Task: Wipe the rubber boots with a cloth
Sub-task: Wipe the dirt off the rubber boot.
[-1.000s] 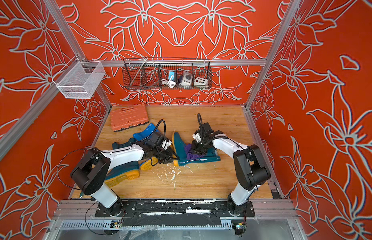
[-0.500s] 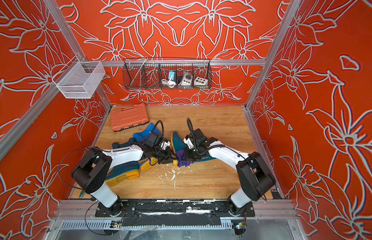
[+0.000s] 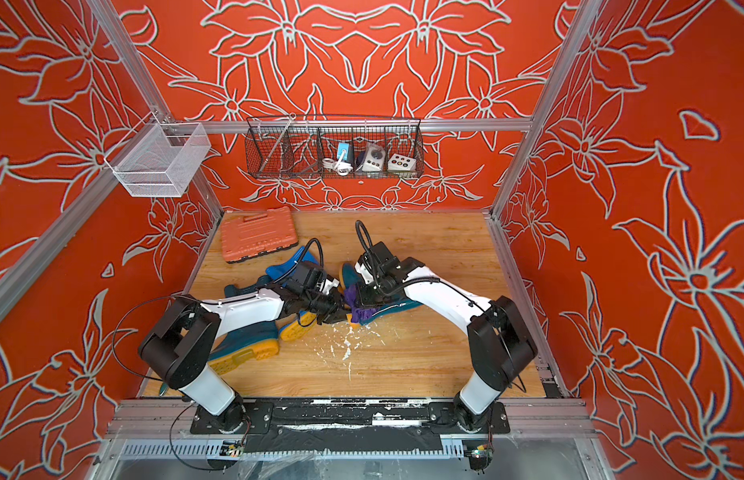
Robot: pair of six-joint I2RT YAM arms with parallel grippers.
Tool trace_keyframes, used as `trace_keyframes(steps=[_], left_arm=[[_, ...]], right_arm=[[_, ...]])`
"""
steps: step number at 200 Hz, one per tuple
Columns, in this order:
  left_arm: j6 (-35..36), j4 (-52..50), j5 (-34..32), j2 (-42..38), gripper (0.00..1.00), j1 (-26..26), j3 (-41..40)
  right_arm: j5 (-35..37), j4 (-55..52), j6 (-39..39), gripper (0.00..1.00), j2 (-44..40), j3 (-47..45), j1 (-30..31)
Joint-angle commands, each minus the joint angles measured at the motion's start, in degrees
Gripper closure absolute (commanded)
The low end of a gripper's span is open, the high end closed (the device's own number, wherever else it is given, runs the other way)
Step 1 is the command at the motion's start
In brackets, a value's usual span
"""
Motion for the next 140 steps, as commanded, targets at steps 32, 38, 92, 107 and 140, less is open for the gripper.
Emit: trace_keyframes(steps=[32,38,92,107,140], left_arm=[[-6.2,-3.1,4.9,-2.4,1.00,2.6,4.4],[-6.2,-3.8,5.5,-2.5,1.00,2.7,5.0],[-7.0,-4.8,10.2,-1.6,1.00,3.0,9.6],[-6.9,-4.4,11.6,-1.2,1.00,3.0,10.6],[-7.4,-3.6,14.3,-0.8,1.00,3.1,11.0]], right_arm=[[15.7,-9.5,-8.5,1.00,-13.0,-10.3,-14.2],[15.6,-10.0,-9.1,1.00,-13.5,-10.2,-17.3],[11.5,-4.1,-15.9,1.00,-19.7,-7.5,-7.3],[11.3,-0.8,-16.8,1.00,-19.2,-9.3,0.8],[11.7,4.8,-17.7,1.00,-18.0,-12.8,7.3]])
